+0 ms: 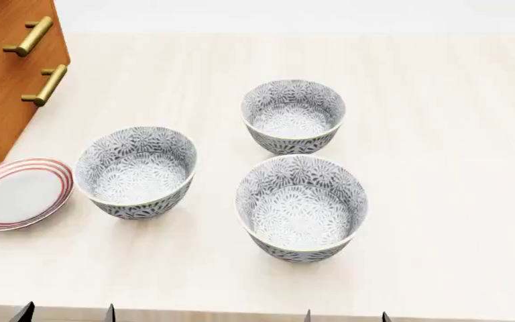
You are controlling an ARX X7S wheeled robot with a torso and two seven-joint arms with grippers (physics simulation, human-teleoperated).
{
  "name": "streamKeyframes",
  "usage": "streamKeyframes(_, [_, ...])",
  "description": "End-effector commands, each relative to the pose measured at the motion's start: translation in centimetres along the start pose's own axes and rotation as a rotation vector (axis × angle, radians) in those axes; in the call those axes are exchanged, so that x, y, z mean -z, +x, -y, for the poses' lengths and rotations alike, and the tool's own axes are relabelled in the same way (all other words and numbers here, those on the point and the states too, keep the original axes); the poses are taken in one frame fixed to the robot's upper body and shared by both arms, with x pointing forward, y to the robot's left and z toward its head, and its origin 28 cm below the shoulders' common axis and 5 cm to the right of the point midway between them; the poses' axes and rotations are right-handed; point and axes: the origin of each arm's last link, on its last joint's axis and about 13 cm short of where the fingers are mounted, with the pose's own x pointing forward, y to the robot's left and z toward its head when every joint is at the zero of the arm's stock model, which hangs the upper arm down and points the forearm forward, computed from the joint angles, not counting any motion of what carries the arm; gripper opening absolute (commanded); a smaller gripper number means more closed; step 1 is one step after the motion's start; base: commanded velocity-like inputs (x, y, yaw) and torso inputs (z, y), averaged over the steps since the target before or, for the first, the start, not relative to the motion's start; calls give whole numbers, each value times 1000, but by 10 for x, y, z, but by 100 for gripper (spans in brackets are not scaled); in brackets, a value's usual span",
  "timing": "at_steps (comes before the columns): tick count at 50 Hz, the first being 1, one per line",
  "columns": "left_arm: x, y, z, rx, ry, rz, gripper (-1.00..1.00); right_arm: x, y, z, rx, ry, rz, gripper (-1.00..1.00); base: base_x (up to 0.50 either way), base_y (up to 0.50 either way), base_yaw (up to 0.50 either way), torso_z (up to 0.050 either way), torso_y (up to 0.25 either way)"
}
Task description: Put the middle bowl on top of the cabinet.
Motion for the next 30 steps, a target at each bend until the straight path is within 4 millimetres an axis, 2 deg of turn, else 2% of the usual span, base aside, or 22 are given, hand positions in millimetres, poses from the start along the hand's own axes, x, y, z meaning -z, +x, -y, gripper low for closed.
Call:
streamKeyframes(1, [-1, 0, 0, 0, 0, 0, 100, -1, 0, 0, 0, 0, 0, 100, 0, 0, 0, 0, 0])
streamKeyframes(9, [-2, 6, -2, -6, -5, 4, 100, -1, 4, -3, -10, -15, 8, 100, 0, 0, 0, 0, 0])
streamKeyframes(13, [1, 6, -1, 0, 41, 11, 100, -2, 3, -2, -11, -15, 12, 100, 0, 0, 0, 0, 0])
streamKeyframes(20, [-4, 3, 0, 3, 4, 13, 100, -6, 1, 0, -5, -19, 25, 100, 0, 0, 0, 0, 0])
streamKeyframes(25, [-7, 2, -1, 1, -1, 14, 100, -17, -5, 3, 10, -21, 58, 100, 0, 0, 0, 0, 0])
streamKeyframes(27, [-14, 0, 0, 21, -38, 10, 100, -25, -10, 7, 44, -21, 85, 100, 0, 0, 0, 0, 0])
streamKeyframes(30, [-38, 1, 0, 51, -55, 70, 100, -41, -23, 18, 124, -8, 156, 100, 0, 0, 0, 0, 0])
